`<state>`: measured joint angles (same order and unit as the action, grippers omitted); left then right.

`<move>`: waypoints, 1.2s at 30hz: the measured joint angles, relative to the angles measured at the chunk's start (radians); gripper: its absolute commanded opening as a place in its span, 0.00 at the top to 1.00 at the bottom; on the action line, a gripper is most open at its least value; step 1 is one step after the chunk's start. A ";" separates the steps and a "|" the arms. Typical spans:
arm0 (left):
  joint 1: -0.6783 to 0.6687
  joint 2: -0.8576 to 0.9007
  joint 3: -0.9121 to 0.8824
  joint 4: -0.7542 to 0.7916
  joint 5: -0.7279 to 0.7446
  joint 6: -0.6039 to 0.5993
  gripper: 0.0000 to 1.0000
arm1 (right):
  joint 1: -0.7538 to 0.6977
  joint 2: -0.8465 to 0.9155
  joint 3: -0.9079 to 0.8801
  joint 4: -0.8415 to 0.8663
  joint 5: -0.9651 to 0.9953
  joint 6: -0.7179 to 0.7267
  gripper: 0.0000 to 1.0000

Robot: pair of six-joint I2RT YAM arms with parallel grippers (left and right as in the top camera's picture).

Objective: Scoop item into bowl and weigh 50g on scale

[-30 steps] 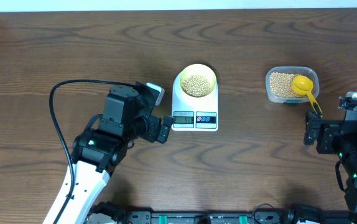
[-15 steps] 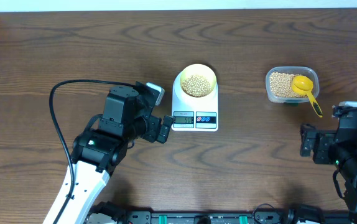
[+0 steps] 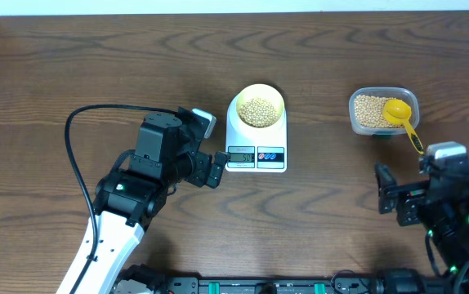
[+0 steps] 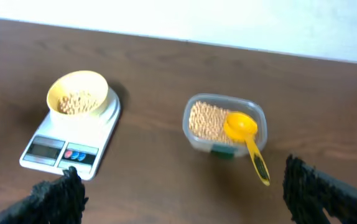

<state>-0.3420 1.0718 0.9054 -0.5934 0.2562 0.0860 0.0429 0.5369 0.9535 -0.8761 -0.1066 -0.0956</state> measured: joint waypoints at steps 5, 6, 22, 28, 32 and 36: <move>0.000 0.000 0.000 -0.001 0.000 0.000 0.02 | 0.031 -0.102 -0.193 0.145 0.039 0.000 0.01; 0.000 0.000 0.000 0.000 0.000 0.000 0.02 | 0.032 -0.120 -0.230 0.180 0.045 -0.001 0.01; 0.000 0.000 0.000 0.000 0.000 0.000 0.02 | 0.035 -0.431 -0.759 0.697 0.062 -0.095 0.01; 0.000 0.000 0.000 0.000 0.000 0.000 0.02 | 0.035 -0.502 -0.859 0.786 0.071 -0.106 0.01; 0.000 0.000 0.000 0.000 0.000 0.000 0.02 | 0.035 -0.522 -0.914 0.864 0.104 -0.109 0.01; 0.000 0.000 0.000 0.000 0.000 0.000 0.02 | 0.035 -0.523 -0.941 0.892 0.140 -0.112 0.01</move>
<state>-0.3420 1.0718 0.9054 -0.5930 0.2562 0.0860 0.0780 0.0135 0.0124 0.0162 0.0338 -0.2077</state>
